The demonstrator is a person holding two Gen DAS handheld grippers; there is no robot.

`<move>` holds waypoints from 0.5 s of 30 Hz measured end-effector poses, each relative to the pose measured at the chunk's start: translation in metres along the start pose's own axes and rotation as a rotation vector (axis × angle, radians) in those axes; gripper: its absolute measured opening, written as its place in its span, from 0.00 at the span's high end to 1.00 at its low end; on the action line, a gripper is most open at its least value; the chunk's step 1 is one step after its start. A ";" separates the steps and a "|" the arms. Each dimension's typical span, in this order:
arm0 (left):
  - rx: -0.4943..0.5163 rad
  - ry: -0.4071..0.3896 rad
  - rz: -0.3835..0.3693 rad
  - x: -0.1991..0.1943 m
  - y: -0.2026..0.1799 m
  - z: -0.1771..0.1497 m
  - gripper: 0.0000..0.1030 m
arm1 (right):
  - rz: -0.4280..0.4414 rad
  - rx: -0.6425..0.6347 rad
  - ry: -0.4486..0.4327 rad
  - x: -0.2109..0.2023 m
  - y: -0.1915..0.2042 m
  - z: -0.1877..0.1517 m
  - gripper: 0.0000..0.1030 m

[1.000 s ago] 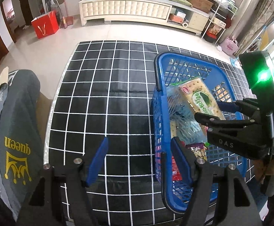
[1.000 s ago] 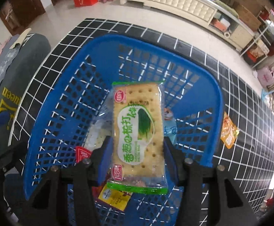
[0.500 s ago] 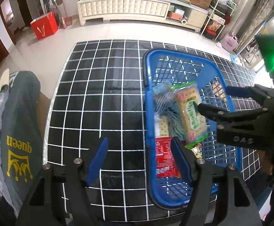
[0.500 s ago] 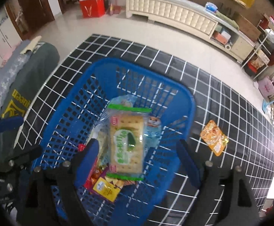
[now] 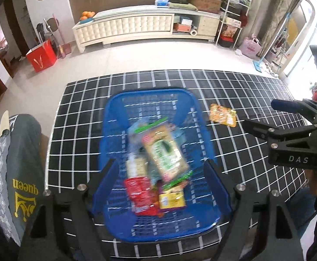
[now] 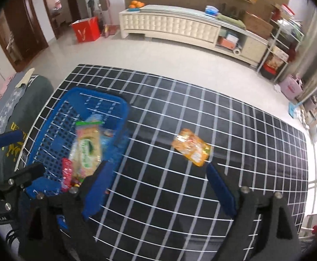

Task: Organize snacks
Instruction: 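Move the open right tool toward the orange snack bag on the mat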

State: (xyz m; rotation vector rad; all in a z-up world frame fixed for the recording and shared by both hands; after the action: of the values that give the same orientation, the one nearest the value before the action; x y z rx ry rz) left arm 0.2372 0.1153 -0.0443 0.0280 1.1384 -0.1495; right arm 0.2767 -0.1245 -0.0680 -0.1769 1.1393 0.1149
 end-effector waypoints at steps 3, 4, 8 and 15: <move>0.021 0.000 0.004 0.006 -0.025 0.007 0.24 | -0.002 0.000 -0.001 0.001 -0.020 -0.005 0.11; 0.026 0.000 0.007 0.008 -0.031 0.009 0.24 | 0.000 -0.001 -0.001 0.001 -0.026 -0.006 0.11; 0.068 -0.005 0.010 0.018 -0.065 0.019 0.24 | 0.019 -0.003 0.014 0.014 -0.054 -0.008 0.11; 0.110 0.012 -0.003 0.047 -0.111 0.035 0.24 | 0.060 -0.077 0.028 0.044 -0.092 -0.018 0.11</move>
State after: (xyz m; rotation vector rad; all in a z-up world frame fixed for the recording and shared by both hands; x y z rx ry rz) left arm 0.2730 -0.0025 -0.0663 0.1254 1.1412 -0.2150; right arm 0.2952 -0.2179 -0.1084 -0.2132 1.1696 0.2107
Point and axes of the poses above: each gripper's, at about its wrist camera, not at the fingertips, and x roughly the way its jaws point, y to its left, z to its top, the point moved 1 cm from there along x, roughly the way its jaws point, and after that the axes turned 3 degrees about y, right-handed, at the moved point
